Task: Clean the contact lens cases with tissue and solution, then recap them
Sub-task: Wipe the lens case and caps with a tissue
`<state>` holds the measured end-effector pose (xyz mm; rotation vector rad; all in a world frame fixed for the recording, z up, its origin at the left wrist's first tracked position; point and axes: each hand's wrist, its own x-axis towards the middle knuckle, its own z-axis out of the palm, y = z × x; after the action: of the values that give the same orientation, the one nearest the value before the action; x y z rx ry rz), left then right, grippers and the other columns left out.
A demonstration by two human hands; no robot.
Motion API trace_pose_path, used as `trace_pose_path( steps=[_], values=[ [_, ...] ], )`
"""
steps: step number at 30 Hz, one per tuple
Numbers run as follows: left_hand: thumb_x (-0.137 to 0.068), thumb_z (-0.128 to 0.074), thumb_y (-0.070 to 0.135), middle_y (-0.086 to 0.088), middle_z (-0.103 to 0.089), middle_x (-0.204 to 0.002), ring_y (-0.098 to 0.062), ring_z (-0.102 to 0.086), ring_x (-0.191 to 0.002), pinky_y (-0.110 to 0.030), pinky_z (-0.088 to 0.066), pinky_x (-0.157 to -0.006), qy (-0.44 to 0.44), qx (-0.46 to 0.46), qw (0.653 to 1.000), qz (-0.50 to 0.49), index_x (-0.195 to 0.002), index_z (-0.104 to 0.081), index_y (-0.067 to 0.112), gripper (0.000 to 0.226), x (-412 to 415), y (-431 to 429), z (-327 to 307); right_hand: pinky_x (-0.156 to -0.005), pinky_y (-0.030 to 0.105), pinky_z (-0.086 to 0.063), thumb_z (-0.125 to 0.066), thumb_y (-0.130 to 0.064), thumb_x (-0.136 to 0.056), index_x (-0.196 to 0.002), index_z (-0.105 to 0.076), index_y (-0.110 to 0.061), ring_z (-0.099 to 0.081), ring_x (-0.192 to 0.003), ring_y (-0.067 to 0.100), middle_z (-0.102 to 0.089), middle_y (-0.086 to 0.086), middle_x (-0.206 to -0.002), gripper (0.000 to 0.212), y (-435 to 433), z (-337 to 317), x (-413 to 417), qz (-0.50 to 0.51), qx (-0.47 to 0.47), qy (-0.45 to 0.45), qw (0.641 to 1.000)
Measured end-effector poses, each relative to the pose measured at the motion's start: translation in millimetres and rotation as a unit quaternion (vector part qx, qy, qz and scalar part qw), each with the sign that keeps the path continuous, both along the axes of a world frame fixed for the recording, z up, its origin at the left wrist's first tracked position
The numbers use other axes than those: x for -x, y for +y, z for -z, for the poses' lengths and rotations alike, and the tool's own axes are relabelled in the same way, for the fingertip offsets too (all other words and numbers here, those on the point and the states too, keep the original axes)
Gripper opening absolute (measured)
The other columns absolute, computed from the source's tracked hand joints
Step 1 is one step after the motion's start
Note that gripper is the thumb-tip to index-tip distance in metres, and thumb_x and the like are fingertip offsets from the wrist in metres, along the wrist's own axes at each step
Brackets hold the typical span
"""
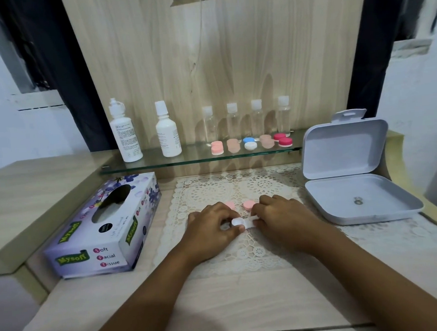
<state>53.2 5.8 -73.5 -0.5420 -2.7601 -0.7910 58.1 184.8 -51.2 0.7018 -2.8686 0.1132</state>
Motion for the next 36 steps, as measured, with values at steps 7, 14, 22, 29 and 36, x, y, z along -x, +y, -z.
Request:
trace_pose_path(
  steps=[7, 14, 22, 29, 36],
  values=[
    [-0.086, -0.059, 0.044, 0.023, -0.053, -0.101, -0.001, -0.047, -0.103, -0.044, -0.031, -0.101, -0.001, 0.007, 1.0, 0.006, -0.102, -0.065, 0.035, 0.019, 2, 0, 1, -0.081, 0.033, -0.04, -0.048, -0.029, -0.093, -0.119, -0.058, -0.029, -0.048, -0.1, 0.017, -0.049, -0.002, -0.107, 0.027, 9, -1, 8, -0.026, 0.106, -0.081, 0.991],
    [-0.088, -0.056, 0.044, 0.023, -0.05, -0.104, 0.001, -0.043, -0.103, -0.043, -0.028, -0.102, -0.002, 0.02, 1.0, 0.012, -0.106, -0.065, 0.034, 0.022, 2, -1, 0, -0.079, 0.034, -0.044, -0.046, -0.032, -0.095, -0.124, -0.056, -0.029, -0.051, -0.102, 0.02, -0.05, 0.001, -0.108, 0.031, 10, -5, 4, -0.034, 0.056, -0.047, 0.997],
    [-0.087, -0.057, 0.045, 0.022, -0.052, -0.103, -0.001, -0.045, -0.103, -0.043, -0.029, -0.101, -0.001, 0.012, 1.0, 0.006, -0.106, -0.065, 0.034, 0.024, 1, -1, 0, -0.068, 0.03, -0.035, -0.041, -0.031, -0.095, -0.114, -0.057, -0.02, -0.051, -0.098, 0.02, -0.05, 0.001, -0.105, 0.028, 5, -8, 5, -0.02, 0.027, -0.036, 0.999],
    [-0.087, -0.058, 0.044, 0.023, -0.052, -0.103, -0.001, -0.046, -0.104, -0.044, -0.03, -0.101, -0.002, 0.014, 1.0, 0.008, -0.106, -0.066, 0.033, 0.024, 2, -1, 0, -0.08, 0.032, -0.044, -0.053, -0.027, -0.092, -0.118, -0.061, -0.023, -0.048, -0.093, 0.013, -0.049, 0.0, -0.109, 0.028, 9, -13, 10, -0.035, 0.083, -0.108, 0.99],
    [-0.087, -0.057, 0.045, 0.021, -0.054, -0.106, -0.002, -0.046, -0.107, -0.043, -0.029, -0.101, -0.003, 0.019, 1.0, 0.008, -0.107, -0.066, 0.035, 0.024, 2, -2, 1, -0.07, 0.029, -0.034, -0.044, -0.031, -0.095, -0.12, -0.059, -0.029, -0.046, -0.088, 0.015, -0.044, -0.003, -0.097, 0.029, 9, -14, 5, -0.032, 0.009, -0.044, 0.998]
  ],
)
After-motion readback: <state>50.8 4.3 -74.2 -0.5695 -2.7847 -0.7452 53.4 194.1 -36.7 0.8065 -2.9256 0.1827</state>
